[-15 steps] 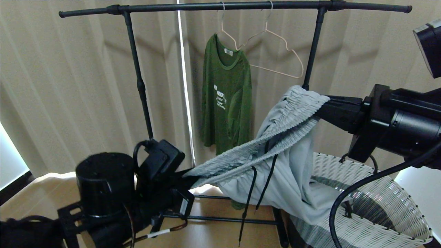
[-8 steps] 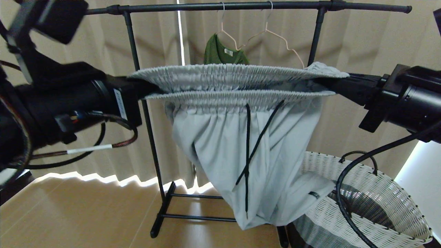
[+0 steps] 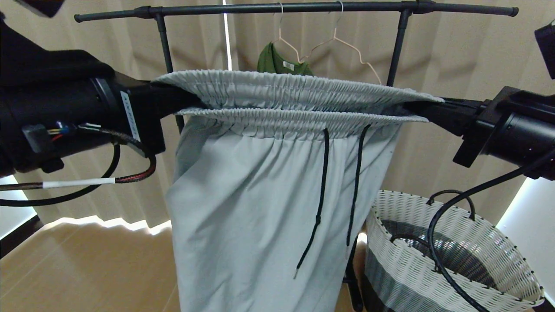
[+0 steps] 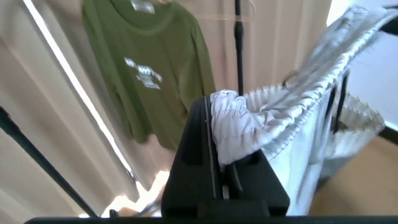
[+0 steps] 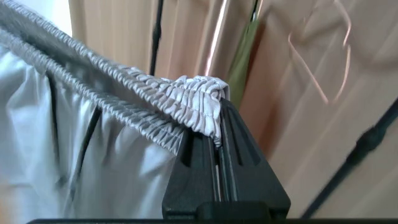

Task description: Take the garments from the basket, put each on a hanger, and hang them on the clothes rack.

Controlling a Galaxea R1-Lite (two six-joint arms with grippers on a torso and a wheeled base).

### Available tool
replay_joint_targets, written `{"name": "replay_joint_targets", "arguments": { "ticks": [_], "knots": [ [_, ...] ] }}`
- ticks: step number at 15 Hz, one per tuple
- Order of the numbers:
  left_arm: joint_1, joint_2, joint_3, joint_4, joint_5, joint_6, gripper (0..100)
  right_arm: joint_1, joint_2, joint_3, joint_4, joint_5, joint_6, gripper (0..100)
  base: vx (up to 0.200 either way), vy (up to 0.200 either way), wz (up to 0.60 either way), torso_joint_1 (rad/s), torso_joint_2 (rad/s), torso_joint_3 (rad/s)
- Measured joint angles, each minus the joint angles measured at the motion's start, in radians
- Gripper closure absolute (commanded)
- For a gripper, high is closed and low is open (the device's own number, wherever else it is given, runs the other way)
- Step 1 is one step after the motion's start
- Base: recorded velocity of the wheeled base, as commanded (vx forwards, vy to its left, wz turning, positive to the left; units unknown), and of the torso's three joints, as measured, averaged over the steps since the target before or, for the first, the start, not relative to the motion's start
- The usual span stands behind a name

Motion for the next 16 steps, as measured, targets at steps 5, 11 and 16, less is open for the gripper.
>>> {"name": "replay_joint_targets", "arguments": {
  "ticks": [5,11,16],
  "knots": [
    [-0.005,-0.010,0.041,-0.001,0.001,0.000,100,-0.001,-0.006,0.003,-0.002,-0.002,-0.004,100,0.000,0.000,0.00,0.000,0.00,0.000],
    [-0.005,0.004,0.028,-0.005,-0.001,0.002,100,-0.043,-0.062,0.014,0.011,0.000,-0.003,100,0.000,0.000,0.00,0.000,0.00,0.000],
    [-0.004,0.138,-0.155,-0.001,0.000,0.001,100,-0.024,-0.181,0.132,0.028,0.091,-0.004,100,0.000,0.000,0.00,0.000,0.00,0.000]
  ]
}}
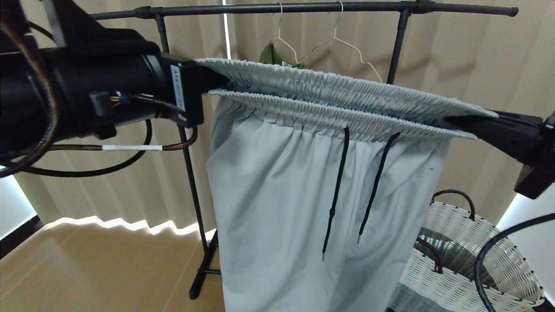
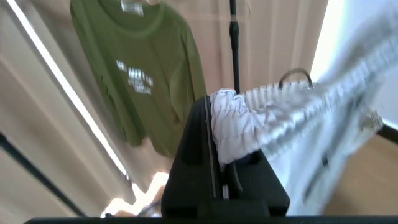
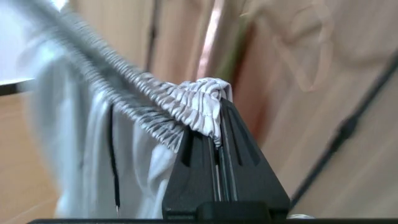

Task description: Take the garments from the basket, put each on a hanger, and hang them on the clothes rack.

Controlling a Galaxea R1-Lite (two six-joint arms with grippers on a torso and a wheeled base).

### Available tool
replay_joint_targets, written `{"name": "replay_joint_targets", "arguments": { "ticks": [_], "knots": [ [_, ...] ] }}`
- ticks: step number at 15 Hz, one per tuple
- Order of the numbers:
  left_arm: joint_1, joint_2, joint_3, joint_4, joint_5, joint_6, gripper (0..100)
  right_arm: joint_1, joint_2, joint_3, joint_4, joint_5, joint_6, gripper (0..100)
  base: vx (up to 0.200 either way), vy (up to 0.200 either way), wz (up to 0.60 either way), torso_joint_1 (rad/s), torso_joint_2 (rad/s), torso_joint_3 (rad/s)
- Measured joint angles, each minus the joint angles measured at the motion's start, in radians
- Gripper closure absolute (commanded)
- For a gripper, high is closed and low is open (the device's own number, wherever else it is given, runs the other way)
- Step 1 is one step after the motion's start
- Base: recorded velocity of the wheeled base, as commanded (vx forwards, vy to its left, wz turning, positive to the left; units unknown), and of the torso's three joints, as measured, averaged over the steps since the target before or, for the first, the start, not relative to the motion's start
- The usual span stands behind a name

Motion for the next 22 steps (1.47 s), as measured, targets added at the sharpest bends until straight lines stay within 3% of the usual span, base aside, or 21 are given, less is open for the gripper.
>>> {"name": "replay_joint_targets", "arguments": {
  "ticks": [2,4,8,11,13,17,22],
  "knots": [
    [0.002,0.060,-0.040,0.001,0.002,-0.001,100,0.021,-0.040,0.043,0.001,0.112,0.000,100,0.000,0.000,0.00,0.000,0.00,0.000],
    [0.002,0.097,-0.051,0.002,0.002,-0.001,100,0.029,-0.066,0.058,-0.003,0.156,0.000,100,0.000,0.000,0.00,0.000,0.00,0.000],
    [0.001,0.115,-0.039,0.010,0.002,-0.001,100,0.026,-0.077,0.065,0.001,0.151,-0.004,100,0.000,0.000,0.00,0.000,0.00,0.000],
    [0.001,0.066,-0.020,0.123,-0.003,-0.023,100,-0.058,-0.032,0.047,-0.004,0.101,-0.039,100,0.000,0.000,0.00,0.000,0.00,0.000],
    [0.001,0.000,-0.016,0.248,-0.071,-0.039,100,-0.090,0.031,0.015,-0.036,0.047,-0.046,100,0.000,0.000,0.00,0.000,0.00,0.000],
    [-0.013,-0.170,-0.009,0.461,-0.303,-0.049,100,-0.097,0.184,-0.073,-0.173,0.024,-0.041,100,0.000,0.000,0.00,0.000,0.00,0.000],
    [-0.081,-0.251,0.020,0.463,-0.308,-0.052,100,-0.064,0.290,-0.145,-0.211,0.020,-0.001,100,0.000,0.000,0.00,0.000,0.00,0.000]
  ]
}}
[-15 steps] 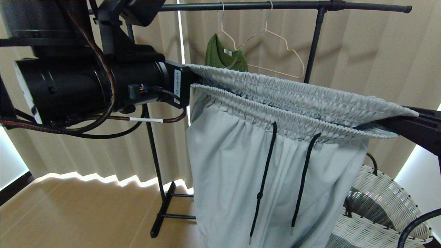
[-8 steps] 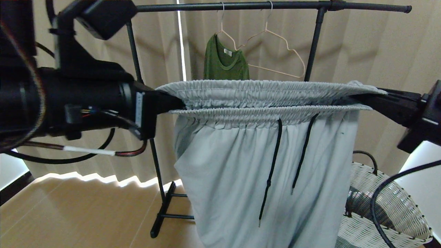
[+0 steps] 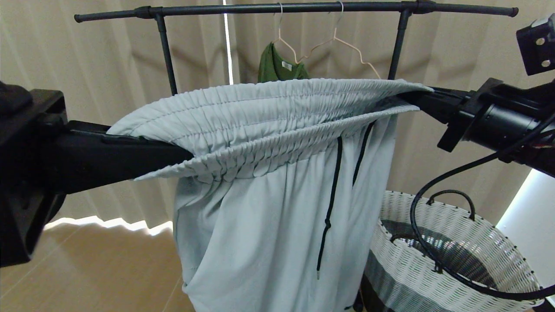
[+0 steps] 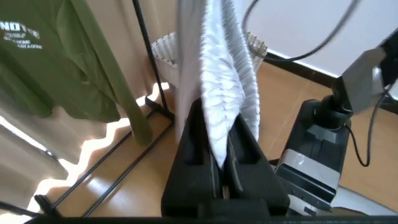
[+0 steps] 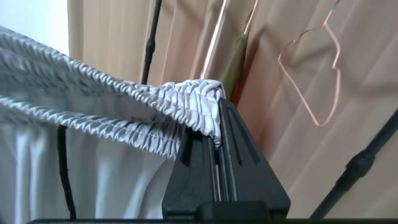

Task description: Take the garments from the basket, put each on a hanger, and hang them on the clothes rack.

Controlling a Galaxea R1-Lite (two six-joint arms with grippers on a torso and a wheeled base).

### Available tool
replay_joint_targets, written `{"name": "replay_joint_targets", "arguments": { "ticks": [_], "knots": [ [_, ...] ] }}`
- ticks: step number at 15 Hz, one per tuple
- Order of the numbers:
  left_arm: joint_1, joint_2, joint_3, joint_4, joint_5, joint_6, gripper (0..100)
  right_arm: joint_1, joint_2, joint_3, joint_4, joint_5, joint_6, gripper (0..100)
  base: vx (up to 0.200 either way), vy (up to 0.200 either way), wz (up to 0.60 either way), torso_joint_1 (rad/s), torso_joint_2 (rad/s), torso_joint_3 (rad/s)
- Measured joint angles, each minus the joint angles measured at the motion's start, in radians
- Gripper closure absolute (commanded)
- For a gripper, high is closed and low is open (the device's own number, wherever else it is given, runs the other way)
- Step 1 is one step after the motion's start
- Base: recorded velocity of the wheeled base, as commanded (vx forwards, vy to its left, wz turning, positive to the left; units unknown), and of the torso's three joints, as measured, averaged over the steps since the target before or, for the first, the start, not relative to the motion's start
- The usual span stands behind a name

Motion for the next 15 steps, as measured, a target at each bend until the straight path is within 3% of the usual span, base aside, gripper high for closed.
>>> {"name": "replay_joint_targets", "arguments": {
  "ticks": [3,5,7,10,15],
  "knots": [
    [0.006,-0.003,0.006,-0.006,0.070,-0.001,100,0.002,0.013,-0.002,0.003,-0.005,0.000,100,0.000,0.000,0.00,0.000,0.00,0.000],
    [0.019,0.017,0.011,-0.056,0.244,0.007,100,0.001,0.007,0.003,0.015,-0.007,0.000,100,0.000,0.000,0.00,0.000,0.00,0.000],
    [0.026,0.049,0.024,-0.183,0.319,0.010,100,0.000,-0.017,0.005,0.038,-0.007,0.000,100,0.000,0.000,0.00,0.000,0.00,0.000],
    [0.029,0.081,0.093,-0.240,0.351,0.038,100,0.000,-0.091,0.045,0.128,-0.007,0.002,100,0.000,0.000,0.00,0.000,0.00,0.000],
    [0.030,0.095,0.127,-0.325,0.373,0.091,100,0.000,-0.144,0.066,0.130,-0.007,0.002,100,0.000,0.000,0.00,0.000,0.00,0.000]
  ]
}}
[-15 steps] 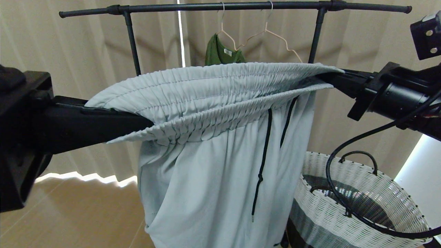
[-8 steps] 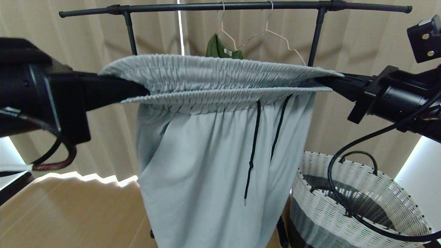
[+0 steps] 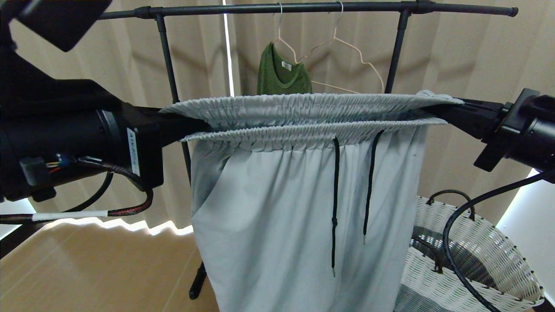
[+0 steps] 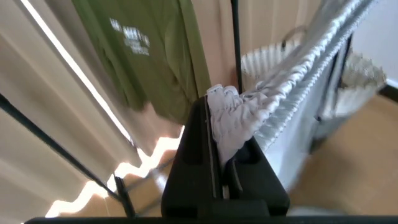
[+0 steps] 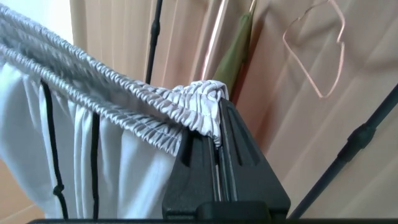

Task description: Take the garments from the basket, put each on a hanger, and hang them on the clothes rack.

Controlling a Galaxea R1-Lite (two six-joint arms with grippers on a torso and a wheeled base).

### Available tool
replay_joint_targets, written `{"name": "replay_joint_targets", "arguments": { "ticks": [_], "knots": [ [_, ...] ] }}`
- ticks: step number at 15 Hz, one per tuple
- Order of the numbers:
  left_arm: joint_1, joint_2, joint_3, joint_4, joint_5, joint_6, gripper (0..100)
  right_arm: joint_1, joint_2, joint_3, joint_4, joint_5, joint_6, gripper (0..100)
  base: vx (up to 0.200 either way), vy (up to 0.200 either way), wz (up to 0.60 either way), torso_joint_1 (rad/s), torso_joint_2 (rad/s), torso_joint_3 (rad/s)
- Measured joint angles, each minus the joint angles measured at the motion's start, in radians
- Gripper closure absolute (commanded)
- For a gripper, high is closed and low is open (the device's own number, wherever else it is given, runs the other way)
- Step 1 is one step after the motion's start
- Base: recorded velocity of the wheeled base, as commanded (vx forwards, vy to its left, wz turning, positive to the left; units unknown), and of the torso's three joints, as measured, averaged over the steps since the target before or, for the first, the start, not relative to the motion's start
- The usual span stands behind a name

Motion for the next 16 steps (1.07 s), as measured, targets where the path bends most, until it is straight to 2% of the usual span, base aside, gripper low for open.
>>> {"name": "replay_joint_targets", "arguments": {
  "ticks": [6,7,12,16],
  "knots": [
    [0.004,0.000,-0.002,-0.006,0.003,0.009,100,0.000,-0.011,-0.014,0.002,0.003,0.000,100,0.000,0.000,0.00,0.000,0.00,0.000],
    [0.004,0.000,-0.002,-0.006,0.003,0.008,100,0.000,-0.012,-0.013,0.002,0.003,0.000,0,0.000,0.000,0.00,0.000,0.00,0.000],
    [0.028,-0.004,0.009,-0.005,0.004,0.009,100,0.003,-0.016,0.045,-0.020,0.004,0.013,0,0.000,0.000,0.00,0.000,0.00,0.000],
    [0.125,-0.003,0.044,-0.007,0.003,0.013,100,0.087,-0.042,0.174,-0.139,0.011,0.123,0,0.000,0.000,0.00,0.000,0.00,0.000]
  ]
}}
